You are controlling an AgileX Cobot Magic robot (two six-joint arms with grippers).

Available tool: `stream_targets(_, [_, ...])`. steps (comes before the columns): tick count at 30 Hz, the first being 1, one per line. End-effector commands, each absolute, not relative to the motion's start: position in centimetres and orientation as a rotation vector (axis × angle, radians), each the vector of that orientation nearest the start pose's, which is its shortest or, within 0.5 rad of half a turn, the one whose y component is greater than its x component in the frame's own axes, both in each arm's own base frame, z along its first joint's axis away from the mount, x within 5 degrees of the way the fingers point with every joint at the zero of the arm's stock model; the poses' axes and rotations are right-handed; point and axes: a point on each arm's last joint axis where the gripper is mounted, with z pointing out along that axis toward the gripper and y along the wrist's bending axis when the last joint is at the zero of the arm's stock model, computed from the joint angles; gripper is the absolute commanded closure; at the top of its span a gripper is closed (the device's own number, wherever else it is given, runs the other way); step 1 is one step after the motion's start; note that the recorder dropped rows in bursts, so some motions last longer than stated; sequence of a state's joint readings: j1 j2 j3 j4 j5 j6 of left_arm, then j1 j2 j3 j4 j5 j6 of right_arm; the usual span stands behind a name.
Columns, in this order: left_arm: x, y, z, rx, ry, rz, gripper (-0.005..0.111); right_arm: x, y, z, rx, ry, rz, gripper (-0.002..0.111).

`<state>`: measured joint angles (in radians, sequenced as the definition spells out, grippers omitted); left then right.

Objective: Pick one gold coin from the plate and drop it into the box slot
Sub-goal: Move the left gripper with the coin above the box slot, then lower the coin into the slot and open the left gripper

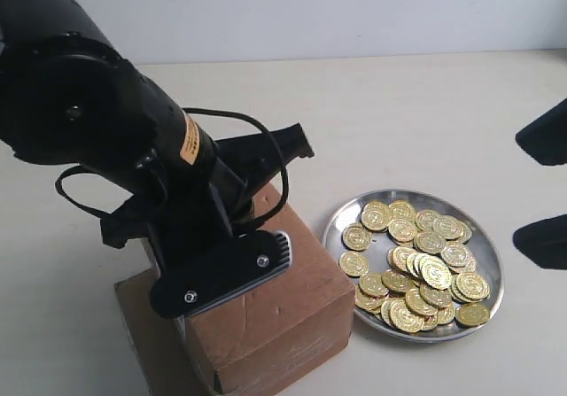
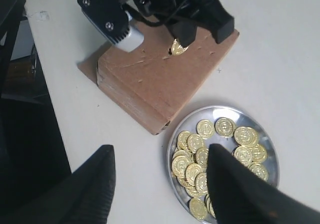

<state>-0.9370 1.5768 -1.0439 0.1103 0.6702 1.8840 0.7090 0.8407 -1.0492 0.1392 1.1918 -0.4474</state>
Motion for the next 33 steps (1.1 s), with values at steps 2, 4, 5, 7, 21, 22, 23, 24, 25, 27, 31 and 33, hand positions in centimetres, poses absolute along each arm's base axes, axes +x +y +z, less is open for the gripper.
stream_targets(2, [20.0,-24.5,23.0,-3.394,-0.518,-0.437,0.107,8.0,8.3,39.0,-1.301,2.024,0.303,0.055])
stream_targets(4, [20.3,-24.2,23.0,-3.387,-0.559,-0.439,0.107,7.7,8.1,39.1,-1.294,2.011,0.307,0.055])
stream_targets(5, [20.5,-24.1,23.0,-3.383,-0.575,-0.440,0.107,7.7,8.1,39.2,-1.293,2.009,0.307,0.055])
stream_targets(7, [20.6,-24.0,23.0,-3.380,-0.582,-0.439,0.107,7.5,8.0,39.2,-1.291,2.004,0.308,0.055])
stream_targets(21, [20.7,-24.0,22.6,-3.321,-0.739,-0.365,0.107,7.5,8.0,39.3,-1.288,2.001,0.310,0.055])
stream_targets(22, [20.6,-24.0,22.6,-3.314,-0.742,-0.358,0.107,7.5,8.0,39.3,-1.288,2.001,0.310,0.055])
stream_targets(23, [20.6,-24.0,22.6,-3.312,-0.742,-0.356,0.107,7.5,8.0,39.3,-1.288,2.001,0.310,0.055])
stream_targets(24, [20.6,-24.0,22.6,-3.312,-0.742,-0.356,0.107,7.5,8.0,39.3,-1.288,2.001,0.310,0.055])
stream_targets(25, [20.6,-24.0,22.6,-3.312,-0.742,-0.356,0.107,7.5,8.0,39.3,-1.288,2.001,0.310,0.055])
stream_targets(27, [20.6,-24.0,22.6,-3.314,-0.744,-0.356,0.107,7.5,8.0,39.3,-1.288,2.001,0.310,0.055])
stream_targets(31, [20.6,-24.0,22.6,-3.319,-0.743,-0.363,0.107,7.5,8.0,39.3,-1.288,2.001,0.310,0.055])
stream_targets(33, [20.6,-24.0,22.6,-3.322,-0.748,-0.360,0.107,7.5,8.0,39.3,-1.288,2.001,0.310,0.055])
